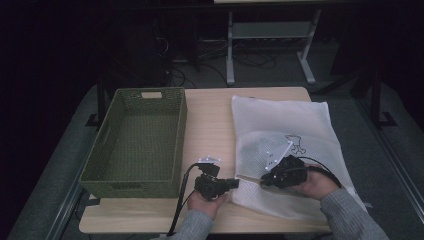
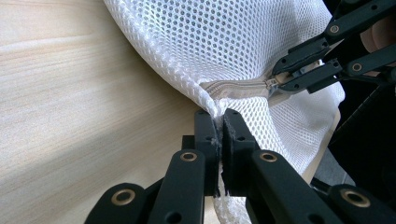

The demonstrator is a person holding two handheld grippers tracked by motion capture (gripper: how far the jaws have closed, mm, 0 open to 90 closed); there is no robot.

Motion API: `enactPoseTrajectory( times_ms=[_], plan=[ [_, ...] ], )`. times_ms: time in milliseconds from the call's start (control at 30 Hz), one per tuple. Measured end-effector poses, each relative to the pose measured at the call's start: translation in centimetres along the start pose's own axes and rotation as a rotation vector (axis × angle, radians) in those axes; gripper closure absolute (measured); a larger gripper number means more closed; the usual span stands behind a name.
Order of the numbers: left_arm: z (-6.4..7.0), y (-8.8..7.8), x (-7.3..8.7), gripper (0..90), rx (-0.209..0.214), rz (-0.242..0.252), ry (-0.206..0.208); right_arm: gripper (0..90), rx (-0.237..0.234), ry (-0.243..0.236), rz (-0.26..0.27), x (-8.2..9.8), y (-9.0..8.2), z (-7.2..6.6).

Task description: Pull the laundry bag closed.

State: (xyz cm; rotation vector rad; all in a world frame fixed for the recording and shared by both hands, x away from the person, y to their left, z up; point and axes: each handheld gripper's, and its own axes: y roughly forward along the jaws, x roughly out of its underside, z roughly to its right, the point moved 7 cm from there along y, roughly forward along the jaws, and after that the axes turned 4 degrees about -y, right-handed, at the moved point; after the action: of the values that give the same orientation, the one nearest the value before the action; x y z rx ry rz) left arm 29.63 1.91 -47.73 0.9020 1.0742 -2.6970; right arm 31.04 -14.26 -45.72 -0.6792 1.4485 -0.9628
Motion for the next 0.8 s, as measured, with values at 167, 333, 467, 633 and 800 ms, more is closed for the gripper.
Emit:
enactPoseTrajectory(
  times_ms=[167,333,467,633,800],
  plan=[
    [0.0,0.0,0.0,86.6,-0.008,0.002,0.004,81.2,-0.001,0.011,0.001,0.4,-0.3,0.1],
    [-0.1,-0.1,0.0,86.6,-0.018,0.003,0.007,81.2,0.001,0.013,0.0,0.7,-0.5,0.1],
    [-0.1,-0.1,0.0,86.5,-0.021,0.003,0.013,81.3,0.003,0.018,0.004,1.0,-0.7,0.1],
    [-0.1,-0.1,0.0,86.5,-0.026,0.003,0.021,81.2,0.002,0.02,0.007,1.2,-0.9,0.0],
    [-0.1,-0.1,-0.1,86.5,-0.045,0.004,0.026,81.2,0.003,0.021,0.008,1.3,-1.0,-0.1]
  ],
)
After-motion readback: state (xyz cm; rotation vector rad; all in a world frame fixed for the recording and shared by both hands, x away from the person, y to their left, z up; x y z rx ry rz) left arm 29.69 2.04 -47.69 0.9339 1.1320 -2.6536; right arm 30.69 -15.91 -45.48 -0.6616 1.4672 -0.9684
